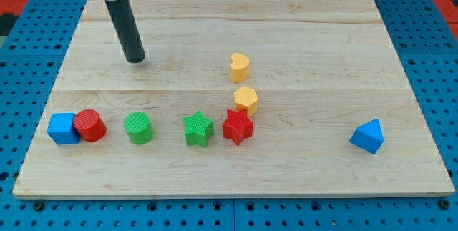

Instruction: Move the green star close to the red star

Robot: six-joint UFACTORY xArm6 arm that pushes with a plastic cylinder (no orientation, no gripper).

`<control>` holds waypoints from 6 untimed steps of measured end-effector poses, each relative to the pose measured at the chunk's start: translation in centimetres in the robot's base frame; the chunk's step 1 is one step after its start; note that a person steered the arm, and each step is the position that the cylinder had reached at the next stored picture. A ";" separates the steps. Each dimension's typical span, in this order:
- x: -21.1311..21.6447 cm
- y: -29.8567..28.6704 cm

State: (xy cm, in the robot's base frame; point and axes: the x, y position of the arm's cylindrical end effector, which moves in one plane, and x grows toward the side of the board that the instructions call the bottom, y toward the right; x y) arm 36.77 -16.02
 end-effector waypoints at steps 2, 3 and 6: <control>4.0 0.4; 6.3 4.4; 14.9 7.9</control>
